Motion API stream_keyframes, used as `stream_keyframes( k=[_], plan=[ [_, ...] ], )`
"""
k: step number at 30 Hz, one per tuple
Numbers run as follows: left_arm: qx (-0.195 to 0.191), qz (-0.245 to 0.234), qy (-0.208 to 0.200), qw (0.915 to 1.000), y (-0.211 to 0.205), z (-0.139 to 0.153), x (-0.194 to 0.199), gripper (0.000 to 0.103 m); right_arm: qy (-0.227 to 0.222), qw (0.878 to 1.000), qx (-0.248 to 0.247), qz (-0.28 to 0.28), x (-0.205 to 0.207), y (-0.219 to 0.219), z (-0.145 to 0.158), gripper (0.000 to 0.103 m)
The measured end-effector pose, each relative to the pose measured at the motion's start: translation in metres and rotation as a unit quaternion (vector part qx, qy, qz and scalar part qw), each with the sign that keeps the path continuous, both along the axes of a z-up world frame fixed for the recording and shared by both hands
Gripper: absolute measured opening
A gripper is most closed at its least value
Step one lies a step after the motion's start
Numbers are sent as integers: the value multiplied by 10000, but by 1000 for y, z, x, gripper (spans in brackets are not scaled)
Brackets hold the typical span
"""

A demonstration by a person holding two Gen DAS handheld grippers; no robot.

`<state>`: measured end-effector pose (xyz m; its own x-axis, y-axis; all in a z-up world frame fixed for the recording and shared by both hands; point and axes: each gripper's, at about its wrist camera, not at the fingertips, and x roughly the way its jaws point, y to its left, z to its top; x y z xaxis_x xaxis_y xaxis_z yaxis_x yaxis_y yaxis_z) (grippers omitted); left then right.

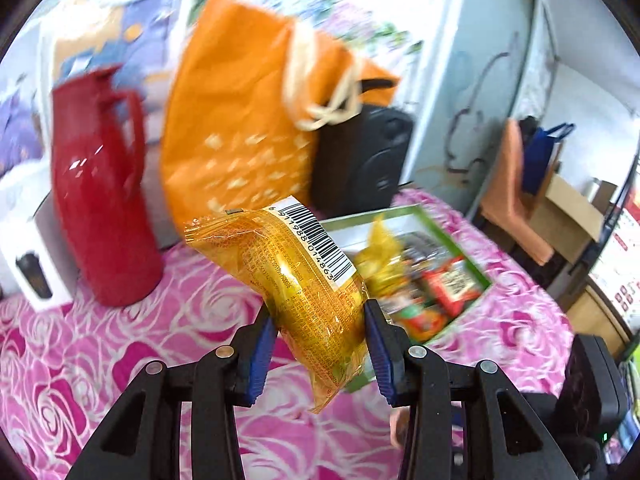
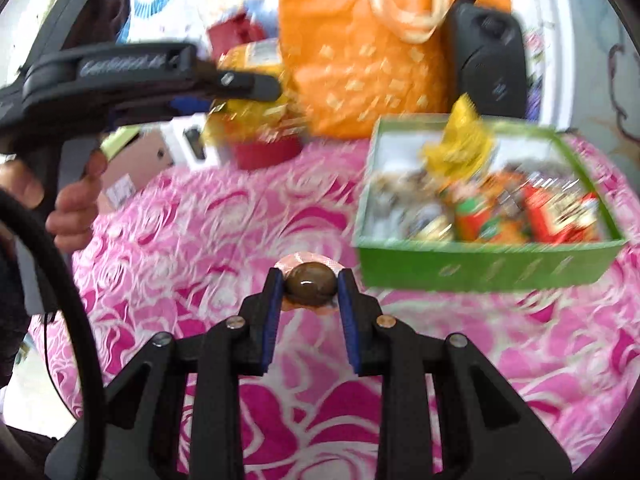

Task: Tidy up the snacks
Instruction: 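Carry both snacks into the green box and open both grippers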

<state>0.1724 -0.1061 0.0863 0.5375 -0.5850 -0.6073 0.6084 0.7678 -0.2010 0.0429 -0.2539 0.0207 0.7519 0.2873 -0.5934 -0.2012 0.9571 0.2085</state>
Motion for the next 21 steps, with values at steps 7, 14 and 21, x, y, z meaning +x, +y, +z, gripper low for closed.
stream_keyframes(
  k=[7,14,21],
  plan=[
    [1,-293,-218,9993,-48,25,-8,43,-506,9952,-30,-839,2,-68,32,30],
    [154,-212,24,9997,-91,0,16,43,-409,9911,-52,-1263,32,-111,20,30],
    [149,-14,154,9998,-105,-33,41,67,-217,9923,-226,-1202,67,-121,-6,49]
  ],
)
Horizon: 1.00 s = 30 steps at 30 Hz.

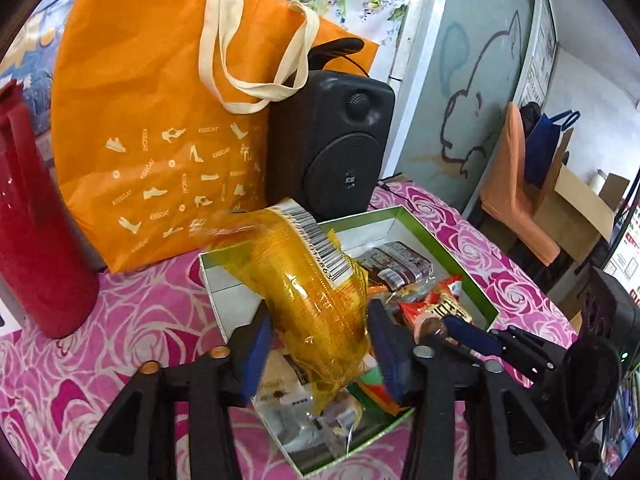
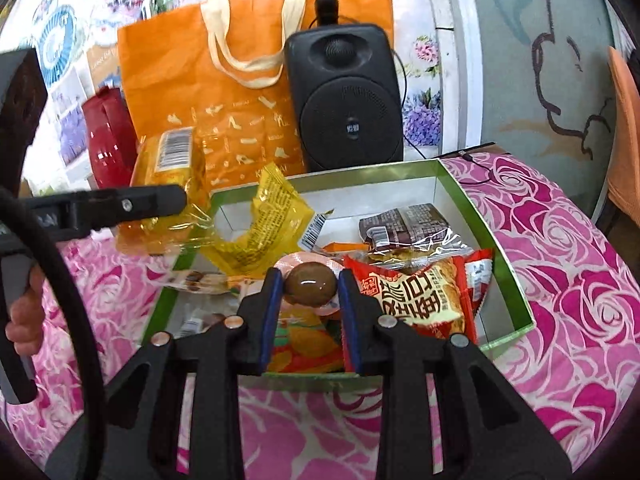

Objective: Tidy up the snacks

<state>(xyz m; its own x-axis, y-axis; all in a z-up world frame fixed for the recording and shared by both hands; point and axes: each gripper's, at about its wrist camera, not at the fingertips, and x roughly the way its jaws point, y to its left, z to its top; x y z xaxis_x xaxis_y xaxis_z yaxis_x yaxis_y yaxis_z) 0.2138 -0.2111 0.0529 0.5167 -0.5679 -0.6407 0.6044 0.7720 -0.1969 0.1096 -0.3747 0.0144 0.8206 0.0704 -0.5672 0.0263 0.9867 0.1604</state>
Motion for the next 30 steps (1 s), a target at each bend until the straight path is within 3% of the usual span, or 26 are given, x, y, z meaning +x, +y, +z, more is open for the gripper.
stream_keyframes(
  k=[1,2,3,9,15,24,30],
  plan=[
    [92,127,25,9999,-1,-4,2,89,59,9999,-100,7,3,1,-3,64],
    [184,378,-68,9991,2,-6,2,91,92,9998,-201,-1,5,2,-6,97],
    [192,454,-133,9987,4,-8,2,91,74,9996,-283,15,5,3,-8,102],
    [290,704,-121,9970,15,-13,-3,91,11,9990,-441,0,-2,3,-11,102],
    [270,799,-323,9959,26,4,-23,91,-10,9988,-474,-107,-17,2,6,102],
    [482,991,-813,9906,43,30,-102,91,151,9980,-555,-267,-84,5,42,102],
    [546,1315,-521,9884,56,8,-143,91,299,9968,-597,-441,-120,8,40,102]
  ],
)
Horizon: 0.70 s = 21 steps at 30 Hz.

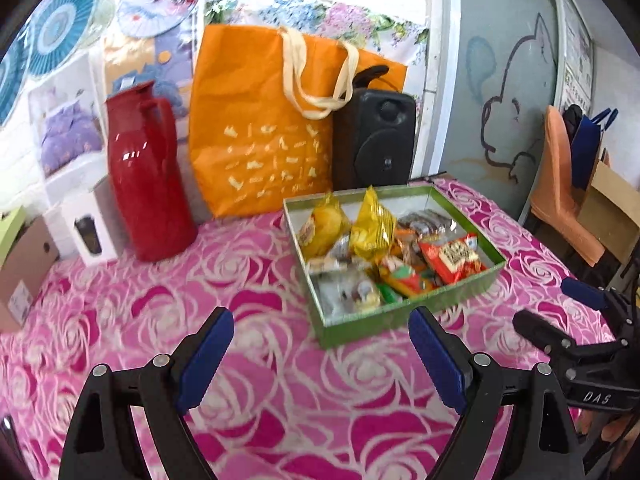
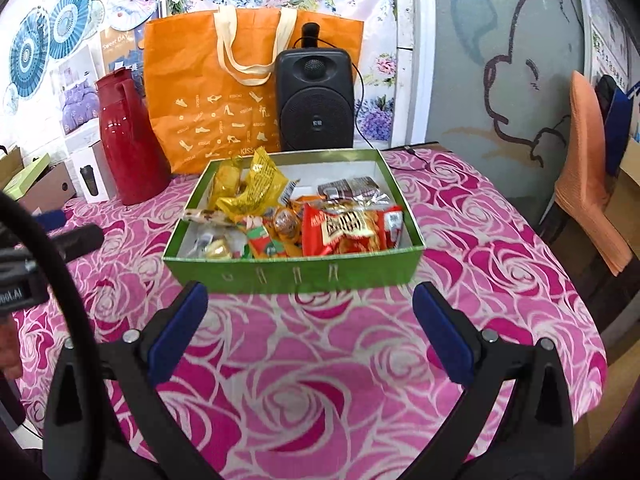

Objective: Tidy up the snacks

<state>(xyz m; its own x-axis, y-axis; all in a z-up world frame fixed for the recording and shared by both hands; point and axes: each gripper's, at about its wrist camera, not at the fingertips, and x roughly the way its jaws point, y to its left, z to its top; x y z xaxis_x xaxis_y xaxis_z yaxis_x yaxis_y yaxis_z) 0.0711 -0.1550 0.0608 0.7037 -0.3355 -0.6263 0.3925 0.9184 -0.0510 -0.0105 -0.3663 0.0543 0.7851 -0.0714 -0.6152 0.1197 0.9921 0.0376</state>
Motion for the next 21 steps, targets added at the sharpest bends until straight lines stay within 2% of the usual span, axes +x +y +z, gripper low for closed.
stream_keyframes(
  k=[7,21],
  plan=[
    [171,18,295,9994,1,-27,-23,91,135,9997,29,-188,-15,0,-12,102],
    [193,146,363,9990,8,-33,-28,91,256,9994,-12,-227,-16,7,-17,102]
  ],
)
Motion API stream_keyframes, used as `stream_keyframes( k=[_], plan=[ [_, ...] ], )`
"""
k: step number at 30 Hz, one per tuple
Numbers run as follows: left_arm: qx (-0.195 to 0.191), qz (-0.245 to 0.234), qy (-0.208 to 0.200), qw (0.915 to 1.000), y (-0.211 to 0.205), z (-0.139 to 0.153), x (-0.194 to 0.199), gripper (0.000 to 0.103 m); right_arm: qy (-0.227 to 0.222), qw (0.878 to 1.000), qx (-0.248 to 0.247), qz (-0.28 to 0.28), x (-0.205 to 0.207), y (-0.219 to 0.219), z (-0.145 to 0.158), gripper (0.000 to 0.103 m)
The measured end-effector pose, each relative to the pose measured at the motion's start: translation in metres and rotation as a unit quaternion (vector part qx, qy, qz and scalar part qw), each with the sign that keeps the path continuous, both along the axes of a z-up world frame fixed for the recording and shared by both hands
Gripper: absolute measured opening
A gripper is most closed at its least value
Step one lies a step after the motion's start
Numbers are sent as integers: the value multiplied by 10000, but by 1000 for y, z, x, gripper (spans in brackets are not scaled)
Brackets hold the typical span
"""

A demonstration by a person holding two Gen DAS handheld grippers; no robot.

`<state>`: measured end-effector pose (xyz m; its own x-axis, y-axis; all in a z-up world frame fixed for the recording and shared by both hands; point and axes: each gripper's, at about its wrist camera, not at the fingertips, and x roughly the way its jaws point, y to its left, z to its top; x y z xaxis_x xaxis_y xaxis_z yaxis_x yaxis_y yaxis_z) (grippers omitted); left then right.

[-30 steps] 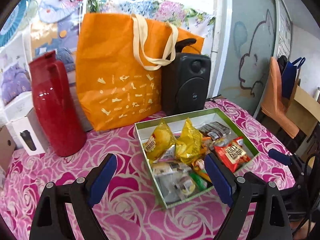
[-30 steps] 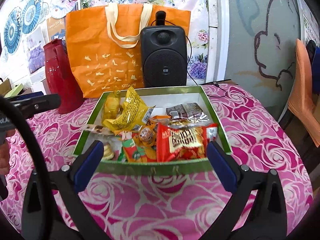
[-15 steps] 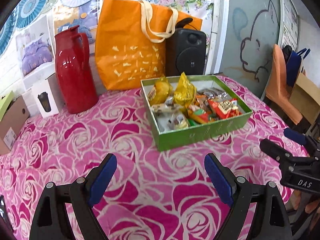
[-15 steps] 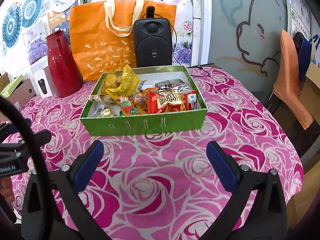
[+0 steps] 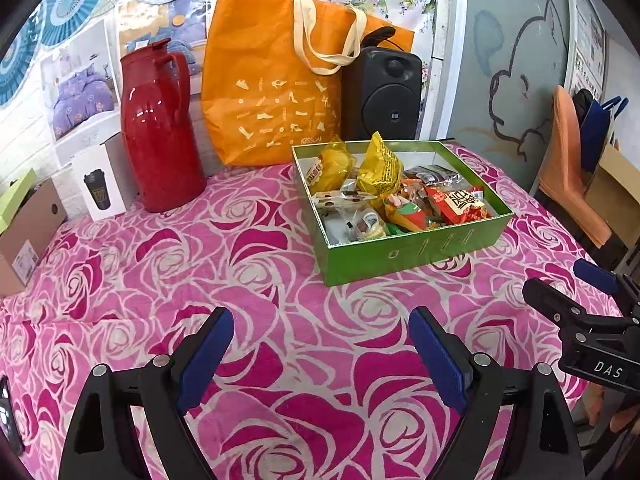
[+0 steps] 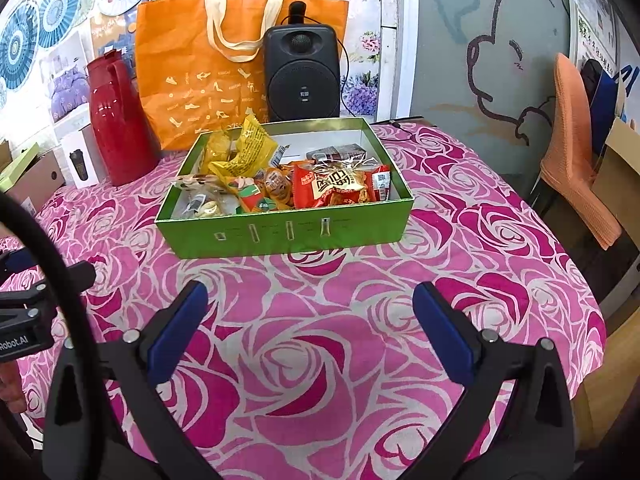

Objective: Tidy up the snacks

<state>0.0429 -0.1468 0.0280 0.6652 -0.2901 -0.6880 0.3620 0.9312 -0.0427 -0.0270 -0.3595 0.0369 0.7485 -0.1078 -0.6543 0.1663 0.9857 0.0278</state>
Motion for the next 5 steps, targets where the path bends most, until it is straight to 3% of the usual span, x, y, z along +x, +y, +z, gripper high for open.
stream_keyframes(
  k=[5],
  plan=[
    [-4,15,13,10000,2,-1,0,91,35,10000,-5,1,3,4,-1,102]
  ],
)
